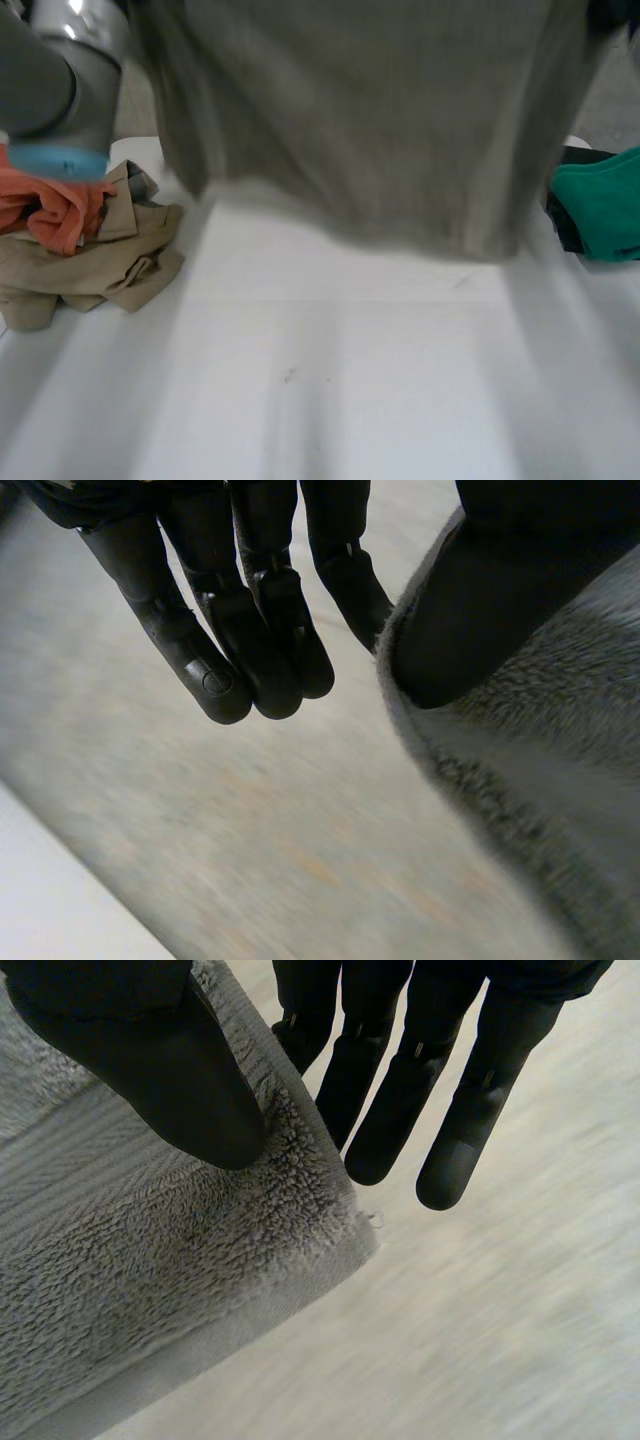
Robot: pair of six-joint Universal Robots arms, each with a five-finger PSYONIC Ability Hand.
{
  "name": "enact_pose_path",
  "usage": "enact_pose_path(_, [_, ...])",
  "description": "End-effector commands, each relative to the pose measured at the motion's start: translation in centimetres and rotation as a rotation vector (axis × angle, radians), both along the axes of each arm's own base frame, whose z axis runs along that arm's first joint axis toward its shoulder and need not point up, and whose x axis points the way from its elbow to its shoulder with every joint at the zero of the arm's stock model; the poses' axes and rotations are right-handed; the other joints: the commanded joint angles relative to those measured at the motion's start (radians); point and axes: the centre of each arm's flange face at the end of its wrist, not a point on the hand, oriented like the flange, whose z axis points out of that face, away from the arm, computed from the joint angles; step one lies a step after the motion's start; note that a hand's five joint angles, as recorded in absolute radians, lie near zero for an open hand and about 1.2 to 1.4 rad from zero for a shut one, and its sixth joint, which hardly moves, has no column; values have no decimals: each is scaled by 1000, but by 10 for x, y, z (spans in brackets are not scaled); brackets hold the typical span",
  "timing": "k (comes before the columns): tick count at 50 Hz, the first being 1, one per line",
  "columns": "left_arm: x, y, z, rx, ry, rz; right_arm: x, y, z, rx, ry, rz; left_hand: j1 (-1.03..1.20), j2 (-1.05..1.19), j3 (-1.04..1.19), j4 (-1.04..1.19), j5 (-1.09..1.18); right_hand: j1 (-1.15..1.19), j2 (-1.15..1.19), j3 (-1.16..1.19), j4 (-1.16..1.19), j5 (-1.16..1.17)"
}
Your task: Fold the laundry.
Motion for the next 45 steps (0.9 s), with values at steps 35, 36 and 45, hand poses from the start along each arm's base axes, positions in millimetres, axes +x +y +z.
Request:
enact_pose_path(35, [53,26,-311,737,-175,-124,-6,66,-242,819,219,152,165,142,148,143,176,254,218,206,201,206])
enact_pose_path(36, [52,25,-310,737,-175,-127,-7,66,-241,819,215,149,83,60,66,61,94,254,218,206,201,206])
enact_pose_path(45, [59,17,-315,836,-133,-106,-20,57,-234,816,168,104,-391,-414,-407,-413,-379,254,218,206,201,206])
